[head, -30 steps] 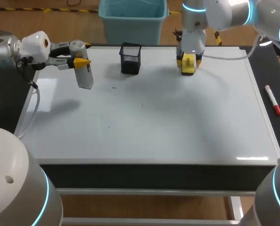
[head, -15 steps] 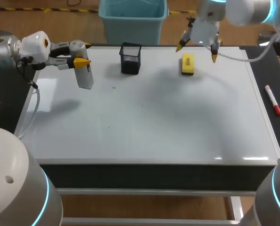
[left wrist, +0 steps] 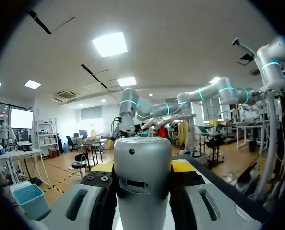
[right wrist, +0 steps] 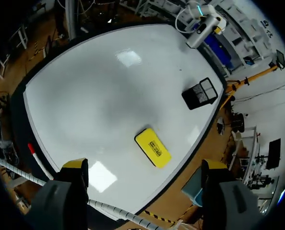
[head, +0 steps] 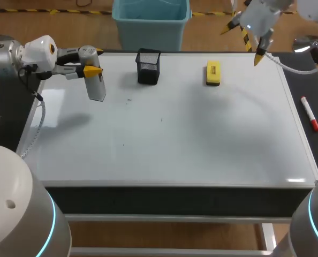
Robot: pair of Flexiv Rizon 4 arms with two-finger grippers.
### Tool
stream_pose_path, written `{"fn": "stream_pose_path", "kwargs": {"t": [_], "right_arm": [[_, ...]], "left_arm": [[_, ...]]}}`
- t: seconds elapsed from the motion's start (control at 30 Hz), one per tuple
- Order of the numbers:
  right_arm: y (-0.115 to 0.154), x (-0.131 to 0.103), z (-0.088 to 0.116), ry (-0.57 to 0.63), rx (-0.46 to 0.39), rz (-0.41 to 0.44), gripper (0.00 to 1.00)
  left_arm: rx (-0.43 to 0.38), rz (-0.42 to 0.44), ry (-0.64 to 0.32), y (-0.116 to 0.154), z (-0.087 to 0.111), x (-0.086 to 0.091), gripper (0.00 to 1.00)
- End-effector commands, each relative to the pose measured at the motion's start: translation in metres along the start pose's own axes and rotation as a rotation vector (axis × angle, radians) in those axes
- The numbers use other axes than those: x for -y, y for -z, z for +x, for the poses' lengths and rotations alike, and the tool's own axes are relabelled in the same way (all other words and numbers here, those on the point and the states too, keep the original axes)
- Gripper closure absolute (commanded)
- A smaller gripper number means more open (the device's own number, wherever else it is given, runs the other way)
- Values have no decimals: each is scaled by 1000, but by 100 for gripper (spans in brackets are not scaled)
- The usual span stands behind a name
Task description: Pick up the inspection probe, press it on each red-marked spot on the whiteboard one by one, put down the probe, pick up the eraser, and wipe off all the red marks.
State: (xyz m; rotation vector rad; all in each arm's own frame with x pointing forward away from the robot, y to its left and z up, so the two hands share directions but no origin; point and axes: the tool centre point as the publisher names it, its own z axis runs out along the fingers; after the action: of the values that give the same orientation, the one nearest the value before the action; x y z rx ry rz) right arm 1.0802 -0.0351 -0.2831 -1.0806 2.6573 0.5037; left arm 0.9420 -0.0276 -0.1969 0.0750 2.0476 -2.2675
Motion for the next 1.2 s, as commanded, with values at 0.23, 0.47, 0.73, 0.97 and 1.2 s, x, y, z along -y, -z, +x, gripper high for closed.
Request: {"fn": "stream_pose_path", "kwargs": {"t": [0.23,0.47,0.73,0.97,1.2], "right_arm": [[42,-16,6,-210,163,-52,0],[71,-27,4,-231,195,-34,0],[80,-28,6,-248,162,-24,0],[80,-28,6,-248,162,-24,0],[80,-28,6,-248,162,-24,0]], "left_arm": [[1,1,-2,0,0,1,100],[1,1,-2,0,0,1,100],[1,1,-2,0,0,1,100],[1,1,-2,0,0,1,100],[-21,1,7,-10,0,8,100]]}}
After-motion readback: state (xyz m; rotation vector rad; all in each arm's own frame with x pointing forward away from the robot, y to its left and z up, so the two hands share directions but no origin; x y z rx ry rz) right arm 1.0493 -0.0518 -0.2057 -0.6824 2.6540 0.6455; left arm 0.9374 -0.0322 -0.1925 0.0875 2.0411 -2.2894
